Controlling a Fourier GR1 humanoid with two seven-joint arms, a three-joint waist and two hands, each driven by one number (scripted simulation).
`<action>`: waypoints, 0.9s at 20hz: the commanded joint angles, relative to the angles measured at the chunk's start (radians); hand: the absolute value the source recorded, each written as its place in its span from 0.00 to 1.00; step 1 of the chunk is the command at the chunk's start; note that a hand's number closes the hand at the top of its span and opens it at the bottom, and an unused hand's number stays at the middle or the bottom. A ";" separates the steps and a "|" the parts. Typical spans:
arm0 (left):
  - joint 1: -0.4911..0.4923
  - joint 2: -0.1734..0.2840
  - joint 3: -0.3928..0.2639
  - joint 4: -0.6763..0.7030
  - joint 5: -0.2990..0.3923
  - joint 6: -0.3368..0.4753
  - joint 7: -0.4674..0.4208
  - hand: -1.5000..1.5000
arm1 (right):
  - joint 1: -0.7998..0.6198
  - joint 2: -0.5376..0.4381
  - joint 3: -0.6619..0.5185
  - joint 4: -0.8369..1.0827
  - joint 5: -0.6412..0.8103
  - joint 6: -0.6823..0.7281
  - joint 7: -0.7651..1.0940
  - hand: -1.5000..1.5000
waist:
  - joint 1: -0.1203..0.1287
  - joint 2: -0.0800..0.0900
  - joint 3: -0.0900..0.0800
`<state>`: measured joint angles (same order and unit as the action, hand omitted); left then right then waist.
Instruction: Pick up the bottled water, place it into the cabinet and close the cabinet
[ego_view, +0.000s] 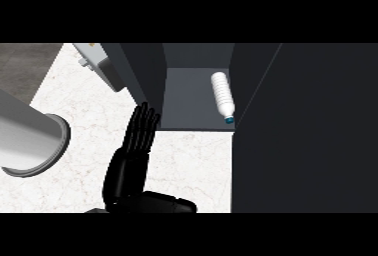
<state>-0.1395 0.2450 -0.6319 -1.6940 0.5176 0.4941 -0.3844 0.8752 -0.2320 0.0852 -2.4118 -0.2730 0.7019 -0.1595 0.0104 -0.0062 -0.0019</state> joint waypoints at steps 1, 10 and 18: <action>0.093 0.063 0.015 -0.109 0.004 -0.018 -0.013 0.00 | 0.027 -0.020 0.086 -0.227 0.075 -0.017 0.115 1.00 | 0.001 0.001 -0.001; 0.244 0.156 0.056 -0.192 0.036 -0.082 -0.059 0.00 | -0.034 0.027 0.379 -0.256 0.256 -0.074 0.222 1.00 | 0.000 -0.002 -0.004; 0.357 0.224 0.122 -0.304 0.071 -0.116 -0.088 0.00 | -0.176 0.131 0.670 -0.188 0.466 -0.166 0.338 1.00 | 0.009 -0.004 -0.004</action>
<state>0.1733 0.4366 -0.5353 -1.9449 0.5698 0.3984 -0.4678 0.7558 -0.1473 0.5404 -2.4832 0.0165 0.5569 0.0876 0.0137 -0.0098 -0.0059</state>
